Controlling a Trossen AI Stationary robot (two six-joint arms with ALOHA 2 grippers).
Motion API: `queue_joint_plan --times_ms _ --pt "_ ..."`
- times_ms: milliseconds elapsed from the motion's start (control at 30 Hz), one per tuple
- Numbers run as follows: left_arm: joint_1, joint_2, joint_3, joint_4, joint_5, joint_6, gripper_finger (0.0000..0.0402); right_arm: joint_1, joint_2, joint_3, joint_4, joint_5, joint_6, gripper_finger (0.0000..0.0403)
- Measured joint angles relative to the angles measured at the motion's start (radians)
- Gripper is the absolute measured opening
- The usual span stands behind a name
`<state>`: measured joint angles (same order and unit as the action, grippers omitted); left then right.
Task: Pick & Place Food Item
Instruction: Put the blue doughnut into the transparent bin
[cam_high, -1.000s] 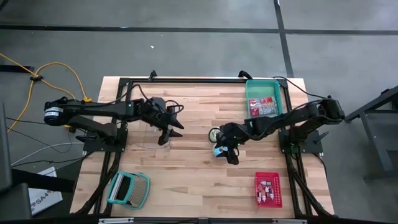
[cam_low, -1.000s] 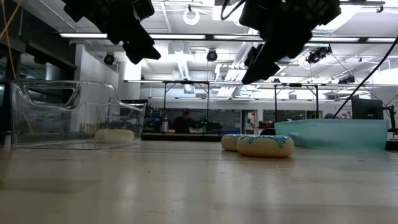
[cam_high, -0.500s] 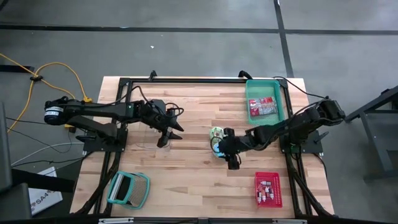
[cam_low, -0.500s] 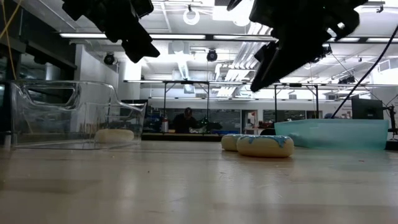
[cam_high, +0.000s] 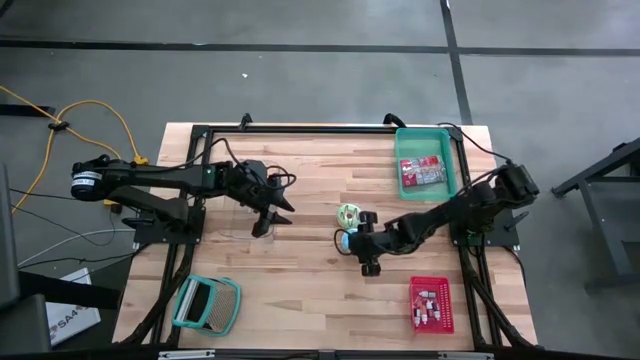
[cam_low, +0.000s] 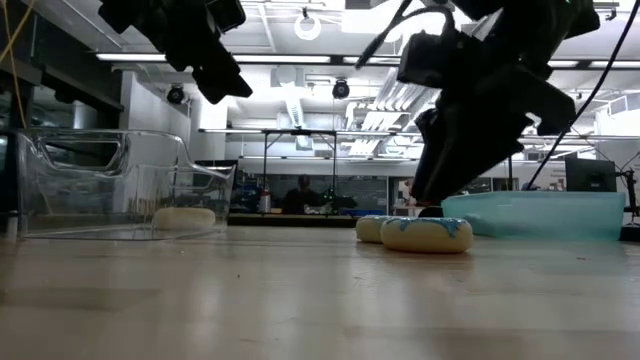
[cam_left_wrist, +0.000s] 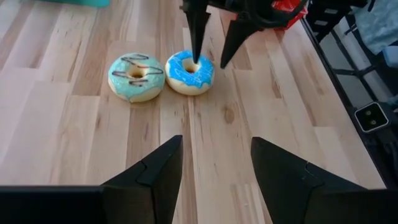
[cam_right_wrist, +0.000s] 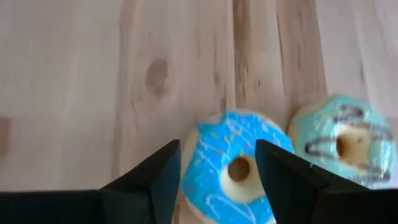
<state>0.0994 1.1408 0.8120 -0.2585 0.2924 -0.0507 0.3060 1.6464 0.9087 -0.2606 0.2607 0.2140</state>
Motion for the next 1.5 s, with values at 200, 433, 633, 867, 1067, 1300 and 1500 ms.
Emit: queue_joint_plan --times_ms 200,433,633,867,1067,1300,1500 --pt "0.0 0.0 0.0 -0.019 0.0 0.0 0.0184 0.001 0.012 0.0 -0.022 -0.002 0.072 0.0196" --pt "0.0 0.0 0.0 -0.019 0.0 0.016 0.0184 0.009 0.058 -0.001 -0.018 -0.009 0.104 0.0196" --pt "0.0 0.0 0.0 -0.023 0.0 0.016 0.0184 0.008 0.108 0.0 -0.007 -0.012 0.127 0.0196" --pt "0.0 0.0 0.0 -0.026 0.0 0.017 0.0184 0.008 0.123 0.001 -0.004 -0.013 0.129 0.0196" --pt "0.0 0.0 0.0 -0.026 0.0 0.017 0.0184 0.008 0.123 0.001 -0.002 -0.024 0.123 0.0191" --pt "0.0 0.0 0.0 -0.026 0.0 0.016 0.0184 0.008 0.123 0.001 -0.002 -0.025 0.103 0.0155" --pt "0.0 0.0 0.0 -0.026 0.0 0.016 0.0184 0.008 0.123 0.001 -0.001 -0.027 0.096 0.0132"
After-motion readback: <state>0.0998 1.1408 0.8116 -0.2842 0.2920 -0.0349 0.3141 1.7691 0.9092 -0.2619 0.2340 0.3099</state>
